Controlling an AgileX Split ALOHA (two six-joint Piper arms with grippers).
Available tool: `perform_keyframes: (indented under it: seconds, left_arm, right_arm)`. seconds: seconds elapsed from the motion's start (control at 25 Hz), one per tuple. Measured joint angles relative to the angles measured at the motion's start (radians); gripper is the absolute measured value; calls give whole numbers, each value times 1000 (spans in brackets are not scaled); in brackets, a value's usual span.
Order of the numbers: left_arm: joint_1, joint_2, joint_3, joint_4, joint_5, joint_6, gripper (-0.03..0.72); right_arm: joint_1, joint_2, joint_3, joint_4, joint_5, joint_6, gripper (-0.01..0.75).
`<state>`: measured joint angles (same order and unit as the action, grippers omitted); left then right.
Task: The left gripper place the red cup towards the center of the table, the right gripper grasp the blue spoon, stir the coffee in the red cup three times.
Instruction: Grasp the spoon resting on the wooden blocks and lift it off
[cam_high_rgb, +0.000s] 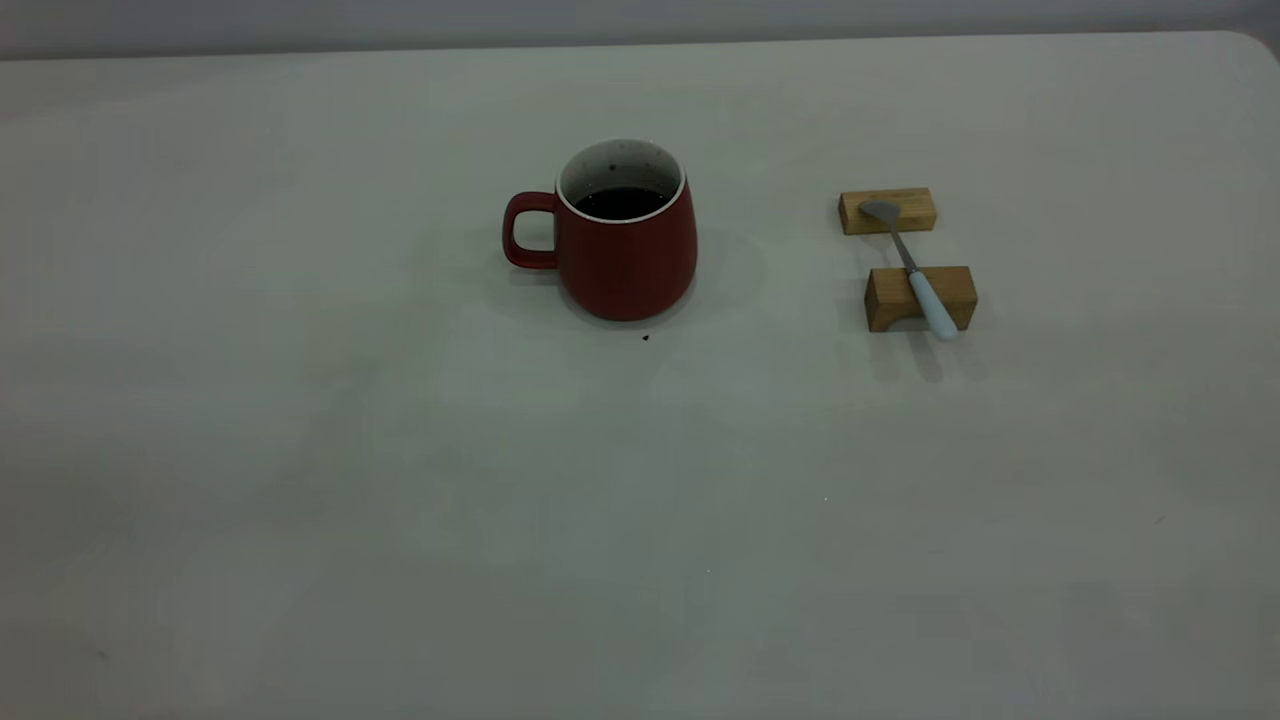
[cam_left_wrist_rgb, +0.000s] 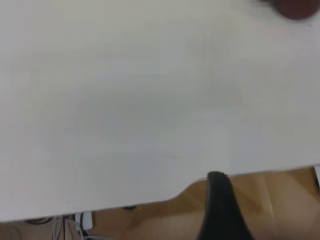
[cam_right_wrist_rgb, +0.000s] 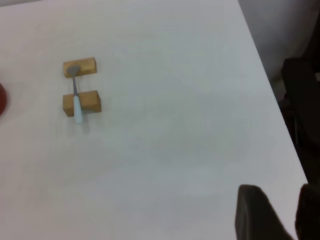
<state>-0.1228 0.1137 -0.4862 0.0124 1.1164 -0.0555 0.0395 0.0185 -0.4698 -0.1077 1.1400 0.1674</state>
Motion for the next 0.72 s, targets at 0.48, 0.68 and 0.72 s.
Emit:
perform_keyframes:
  seconds: [0.48,0.68,0.72]
  left_arm:
    - [212,-73,0,-1,1,-1,551]
    - [221,-131,0,-1,15,-1,551]
    - [221,-131,0,-1,15,-1,551]
  right_arm:
    - [1,5,0,8,-11,-36,240]
    - [1,119,-22,45,-65,-98,241]
    - [1,150,-30,54,-89,-107,244]
